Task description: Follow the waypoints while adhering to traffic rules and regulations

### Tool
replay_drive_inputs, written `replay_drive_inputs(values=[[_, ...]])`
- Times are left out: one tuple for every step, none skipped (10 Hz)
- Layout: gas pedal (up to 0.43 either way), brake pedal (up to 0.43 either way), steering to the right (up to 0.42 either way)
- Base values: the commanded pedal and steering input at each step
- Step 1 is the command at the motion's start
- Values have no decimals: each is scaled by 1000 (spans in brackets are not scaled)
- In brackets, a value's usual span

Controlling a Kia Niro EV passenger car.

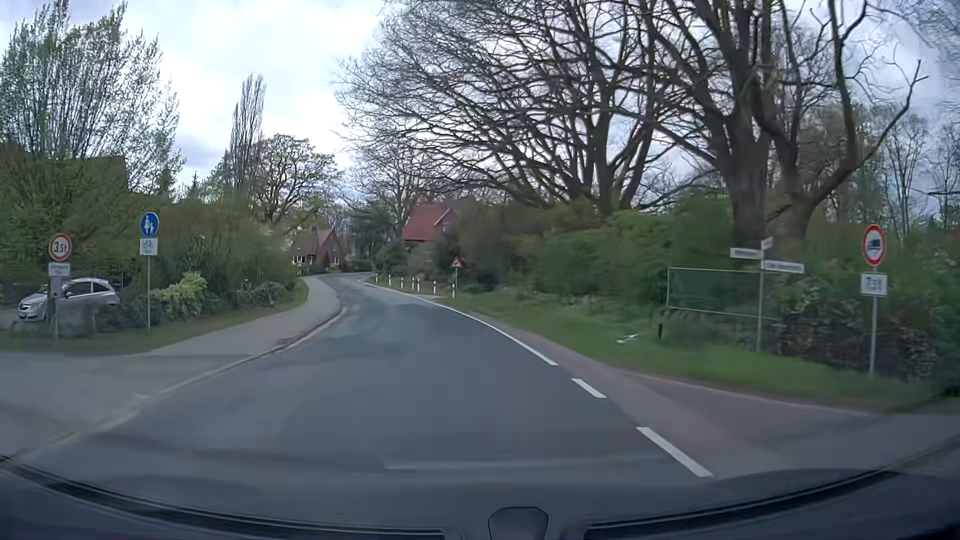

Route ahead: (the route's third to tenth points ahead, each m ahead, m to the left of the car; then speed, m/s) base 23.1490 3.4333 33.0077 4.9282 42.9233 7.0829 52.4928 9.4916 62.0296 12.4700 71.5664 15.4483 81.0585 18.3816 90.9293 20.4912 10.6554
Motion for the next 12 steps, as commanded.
replay_drive_inputs(values=[[39, 0, -19], [39, 0, -19], [39, 0, -19], [39, 0, -19], [39, 0, -19], [39, 0, -19], [39, 0, -20], [39, 0, -22], [39, 0, -22], [39, 0, -22], [39, 0, -23], [39, 0, -24]])
